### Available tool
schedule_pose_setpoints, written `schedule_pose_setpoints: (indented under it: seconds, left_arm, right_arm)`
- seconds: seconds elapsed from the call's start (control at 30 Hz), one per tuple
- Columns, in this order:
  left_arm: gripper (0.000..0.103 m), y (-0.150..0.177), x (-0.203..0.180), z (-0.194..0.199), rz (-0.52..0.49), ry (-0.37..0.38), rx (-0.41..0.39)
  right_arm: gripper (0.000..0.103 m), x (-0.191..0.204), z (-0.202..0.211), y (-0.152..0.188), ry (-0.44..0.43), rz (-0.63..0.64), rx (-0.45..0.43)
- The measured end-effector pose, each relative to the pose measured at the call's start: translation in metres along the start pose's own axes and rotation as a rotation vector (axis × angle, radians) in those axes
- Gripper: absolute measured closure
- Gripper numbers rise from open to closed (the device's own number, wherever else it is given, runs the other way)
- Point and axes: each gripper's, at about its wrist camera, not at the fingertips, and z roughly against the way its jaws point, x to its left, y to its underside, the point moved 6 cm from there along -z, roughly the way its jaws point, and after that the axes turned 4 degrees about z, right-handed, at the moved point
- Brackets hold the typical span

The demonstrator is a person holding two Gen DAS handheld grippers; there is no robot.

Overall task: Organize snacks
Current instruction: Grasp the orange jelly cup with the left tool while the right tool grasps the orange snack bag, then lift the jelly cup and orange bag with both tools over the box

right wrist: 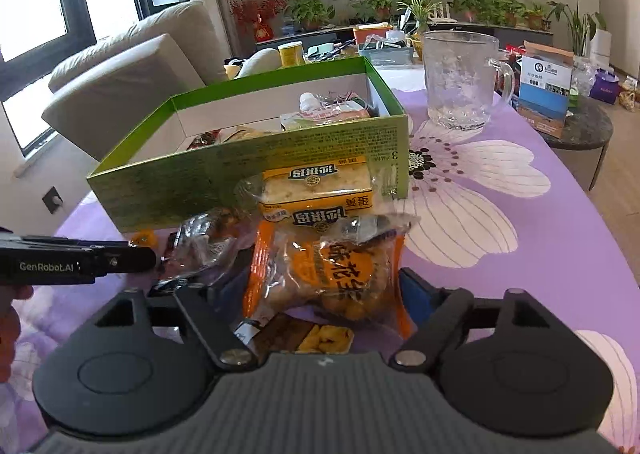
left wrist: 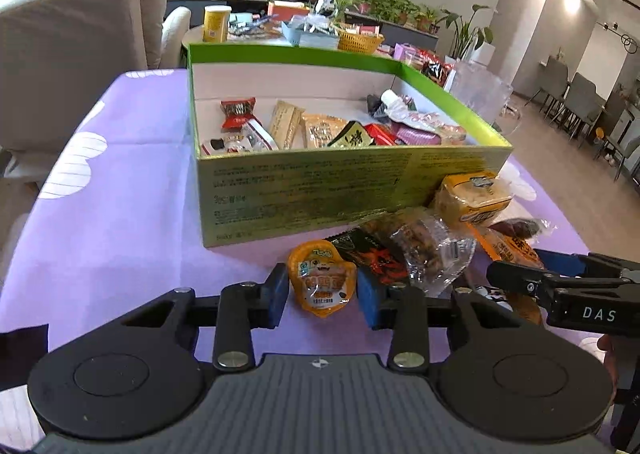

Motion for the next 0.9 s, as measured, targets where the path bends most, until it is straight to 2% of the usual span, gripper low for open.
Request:
schedule_pose_setpoints:
  seconds: [0.3, 0.67, 0.9]
  left_arm:
    - [0.069, -0.006, -0.007, 0.031, -0.009, 0.02, -0.056]
    - [0.069, -0.01, -0.019, 0.053, -0.032, 0.032, -0.102]
    - [0.068, -0.026, -0.022, 0.062, -0.047, 0.02, -0.15]
  right_arm:
    - [0.056, -0.004, 0.029, 0.001, -0.015, -0.055, -0.036]
    - [0.056, 0.016, 0.068, -0.017, -0.057, 0.006, -0.149]
    - [0.056, 0.017, 0.072, -0.035, -0.057, 0.023, -0.2]
